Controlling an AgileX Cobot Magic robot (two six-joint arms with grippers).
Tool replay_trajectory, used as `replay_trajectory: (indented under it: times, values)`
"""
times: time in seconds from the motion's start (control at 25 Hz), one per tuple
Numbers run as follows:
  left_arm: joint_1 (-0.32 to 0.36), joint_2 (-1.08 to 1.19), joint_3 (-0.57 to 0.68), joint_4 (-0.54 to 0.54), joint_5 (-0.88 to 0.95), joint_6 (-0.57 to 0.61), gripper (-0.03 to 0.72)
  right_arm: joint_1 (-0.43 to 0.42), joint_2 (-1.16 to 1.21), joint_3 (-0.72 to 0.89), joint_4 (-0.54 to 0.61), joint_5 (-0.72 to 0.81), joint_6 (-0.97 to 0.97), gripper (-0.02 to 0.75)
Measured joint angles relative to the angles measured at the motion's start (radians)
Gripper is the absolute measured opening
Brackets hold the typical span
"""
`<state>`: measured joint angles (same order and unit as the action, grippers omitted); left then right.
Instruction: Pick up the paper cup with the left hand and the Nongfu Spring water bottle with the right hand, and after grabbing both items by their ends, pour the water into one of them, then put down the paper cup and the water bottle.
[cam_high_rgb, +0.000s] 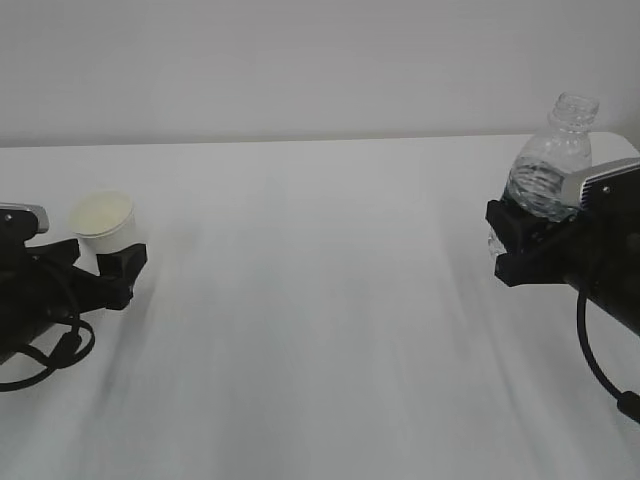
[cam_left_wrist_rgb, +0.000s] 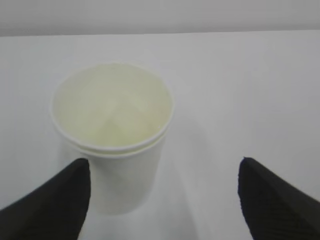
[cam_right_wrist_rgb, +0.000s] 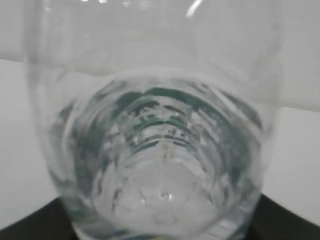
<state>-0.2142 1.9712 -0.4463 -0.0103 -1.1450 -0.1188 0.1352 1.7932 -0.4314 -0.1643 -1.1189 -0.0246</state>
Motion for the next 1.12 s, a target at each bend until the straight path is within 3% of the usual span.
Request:
replay_trajectory:
  times: [0.32,0.72,1.12]
  values:
    - [0.000,0.004,-0.032,-0.025,0.000,0.000,0.690,0.000,0.000,0.000,0.000,0.000,0.002,0.406]
    - [0.052,0.054,-0.035,-0.025,0.000,0.000,0.690,0.000,0.000,0.000,-0.001,0.000,0.002,0.405]
    - [0.064,0.158,-0.124,0.010,0.000,0.000,0.690,0.000,0.000,0.000,-0.001,0.000,0.002,0.405]
